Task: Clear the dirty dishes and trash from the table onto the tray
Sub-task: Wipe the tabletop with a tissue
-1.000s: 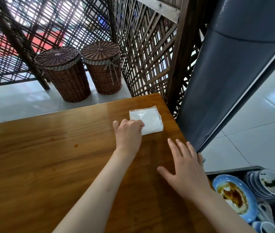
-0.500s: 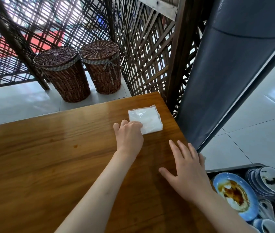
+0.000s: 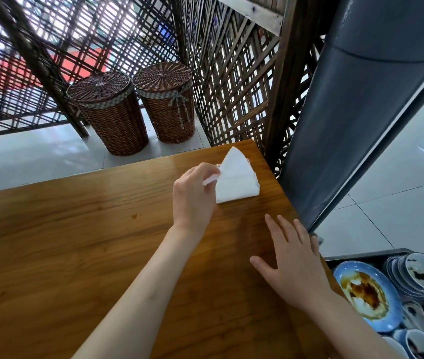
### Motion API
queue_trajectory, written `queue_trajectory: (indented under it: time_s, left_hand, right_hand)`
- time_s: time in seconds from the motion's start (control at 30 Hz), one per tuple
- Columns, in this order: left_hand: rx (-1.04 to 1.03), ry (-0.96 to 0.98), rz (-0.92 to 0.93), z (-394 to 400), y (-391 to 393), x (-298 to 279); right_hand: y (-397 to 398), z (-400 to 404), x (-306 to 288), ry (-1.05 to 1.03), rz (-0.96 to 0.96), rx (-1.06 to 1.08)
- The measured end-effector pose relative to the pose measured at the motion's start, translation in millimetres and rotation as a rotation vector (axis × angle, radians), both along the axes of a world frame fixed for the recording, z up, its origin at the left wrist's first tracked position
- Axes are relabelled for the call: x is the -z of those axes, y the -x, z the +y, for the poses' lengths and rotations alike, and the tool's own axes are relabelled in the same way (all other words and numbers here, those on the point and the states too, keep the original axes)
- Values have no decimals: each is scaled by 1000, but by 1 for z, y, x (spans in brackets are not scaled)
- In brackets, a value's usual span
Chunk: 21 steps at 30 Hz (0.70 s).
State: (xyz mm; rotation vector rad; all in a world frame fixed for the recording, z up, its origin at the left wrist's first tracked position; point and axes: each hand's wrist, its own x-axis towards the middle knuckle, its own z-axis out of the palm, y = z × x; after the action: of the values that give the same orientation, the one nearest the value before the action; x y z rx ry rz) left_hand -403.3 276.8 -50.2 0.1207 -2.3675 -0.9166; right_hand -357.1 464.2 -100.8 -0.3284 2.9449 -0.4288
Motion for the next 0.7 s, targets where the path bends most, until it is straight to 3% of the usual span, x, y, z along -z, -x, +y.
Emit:
queue_trajectory:
  time_s: [0.2, 0.53, 0.7]
  left_hand:
    - [-21, -74, -23, -9, -34, -11]
    - [41, -193, -306, -19, -121, 1]
    - [40, -235, -340, -19, -152, 12]
  right_hand:
    - [-6, -1, -6, 33, 30, 18]
    - [-21, -14, -16, 100, 70, 12]
    - [-24, -27, -17, 48, 76, -126]
